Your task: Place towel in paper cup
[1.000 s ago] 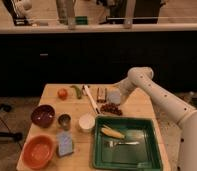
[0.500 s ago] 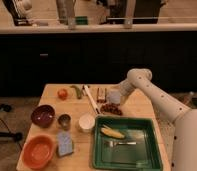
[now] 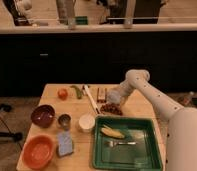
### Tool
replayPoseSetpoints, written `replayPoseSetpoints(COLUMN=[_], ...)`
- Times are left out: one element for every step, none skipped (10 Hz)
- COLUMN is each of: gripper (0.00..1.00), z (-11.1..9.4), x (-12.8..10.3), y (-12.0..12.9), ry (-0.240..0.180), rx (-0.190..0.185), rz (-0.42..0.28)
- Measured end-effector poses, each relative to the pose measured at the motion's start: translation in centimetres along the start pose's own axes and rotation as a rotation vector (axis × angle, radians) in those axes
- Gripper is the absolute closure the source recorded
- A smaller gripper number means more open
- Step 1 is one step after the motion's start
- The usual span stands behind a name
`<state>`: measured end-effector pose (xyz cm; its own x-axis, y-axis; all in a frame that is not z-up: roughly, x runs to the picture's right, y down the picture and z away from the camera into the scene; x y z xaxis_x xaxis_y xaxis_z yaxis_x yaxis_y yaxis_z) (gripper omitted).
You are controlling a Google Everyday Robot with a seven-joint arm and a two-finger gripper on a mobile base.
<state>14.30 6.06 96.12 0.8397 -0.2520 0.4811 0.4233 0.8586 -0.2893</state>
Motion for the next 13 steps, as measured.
replayPoseSetpoints(gripper=[0.2, 0.2, 0.2, 0.2, 0.2, 0.2, 0.2, 0.2, 0.2, 0.2, 0.2, 0.2, 0.2], z=[0.0, -0.2, -0.3, -0.2, -0.1, -0.1, 0.0, 0.0, -0.1, -0.2, -0.4, -0.6, -0.8], x=[0.6, 1.9, 2.4, 2.6, 2.6, 2.6, 2.4, 2.0, 1.5, 1.0, 0.4, -0.5, -0.9], y=[0.6, 1.6, 2.0, 2.2, 2.2, 2.2, 2.2, 2.1, 1.9, 1.7, 1.4, 0.7, 0.3], ry=[-0.001, 0.001, 0.002, 0.0, 0.0, 0.001, -0.001, -0.006, -0.01, -0.014, -0.019, -0.026, -0.03], rx=[-0.006, -0.013, -0.018, -0.023, -0.029, -0.033, -0.037, -0.04, -0.039, -0.037, -0.032, -0.024, -0.02], rz=[-0.002, -0.001, -0.001, -0.002, -0.005, -0.006, -0.01, -0.025, -0.045, -0.056, -0.068, -0.088, -0.098])
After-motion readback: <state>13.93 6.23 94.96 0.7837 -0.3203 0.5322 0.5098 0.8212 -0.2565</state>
